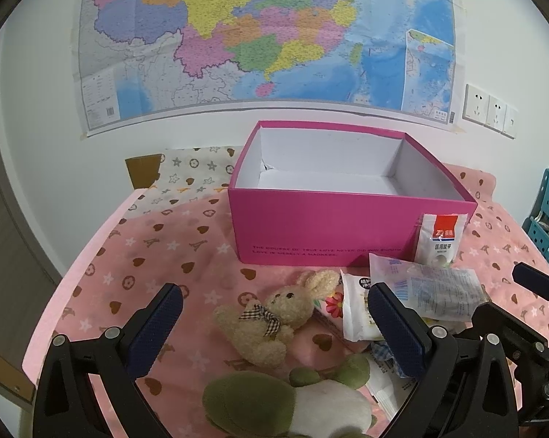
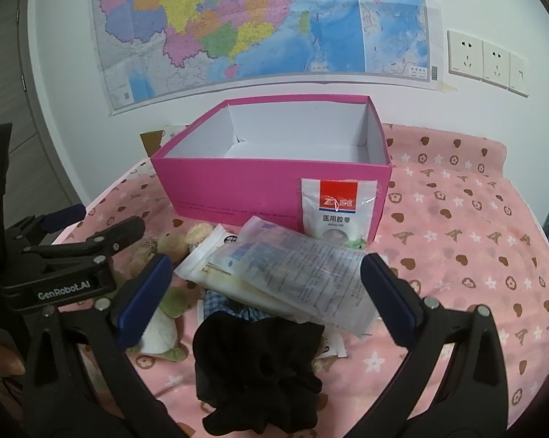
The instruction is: Organize soft objects
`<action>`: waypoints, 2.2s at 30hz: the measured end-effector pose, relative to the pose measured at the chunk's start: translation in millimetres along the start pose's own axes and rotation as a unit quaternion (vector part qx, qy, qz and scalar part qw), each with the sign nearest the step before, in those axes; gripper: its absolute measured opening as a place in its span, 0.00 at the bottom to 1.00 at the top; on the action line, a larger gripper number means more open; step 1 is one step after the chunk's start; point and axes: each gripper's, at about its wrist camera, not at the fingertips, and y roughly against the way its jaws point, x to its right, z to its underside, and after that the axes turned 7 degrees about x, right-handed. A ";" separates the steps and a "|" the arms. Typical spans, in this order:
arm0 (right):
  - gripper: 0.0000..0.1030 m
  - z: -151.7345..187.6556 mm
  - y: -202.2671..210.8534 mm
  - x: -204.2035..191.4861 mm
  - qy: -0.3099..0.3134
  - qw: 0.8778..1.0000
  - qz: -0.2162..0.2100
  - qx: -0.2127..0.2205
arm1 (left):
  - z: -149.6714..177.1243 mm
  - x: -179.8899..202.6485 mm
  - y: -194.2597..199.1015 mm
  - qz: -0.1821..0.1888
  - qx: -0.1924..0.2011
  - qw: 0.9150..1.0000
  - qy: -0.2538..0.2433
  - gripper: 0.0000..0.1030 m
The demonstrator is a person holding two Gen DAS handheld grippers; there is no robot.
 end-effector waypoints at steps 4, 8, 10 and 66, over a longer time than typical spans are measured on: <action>1.00 1.1 -0.2 1.0 -0.004 1.000 0.001 0.000 | 0.2 -0.1 -0.2 0.000 0.000 1.000 0.000 1.00; 1.00 1.9 -0.2 1.3 -0.004 1.000 0.000 0.000 | 0.2 0.7 -0.8 0.000 -0.001 1.000 0.000 1.00; 1.00 2.5 -0.2 1.1 -0.005 1.000 0.001 -0.001 | 0.4 0.4 -0.7 0.000 -0.001 1.000 0.000 1.00; 0.77 14.6 -36.0 72.8 -0.133 0.986 -0.086 -0.056 | 1.0 71.4 -83.9 0.300 -0.156 0.937 -0.082 0.75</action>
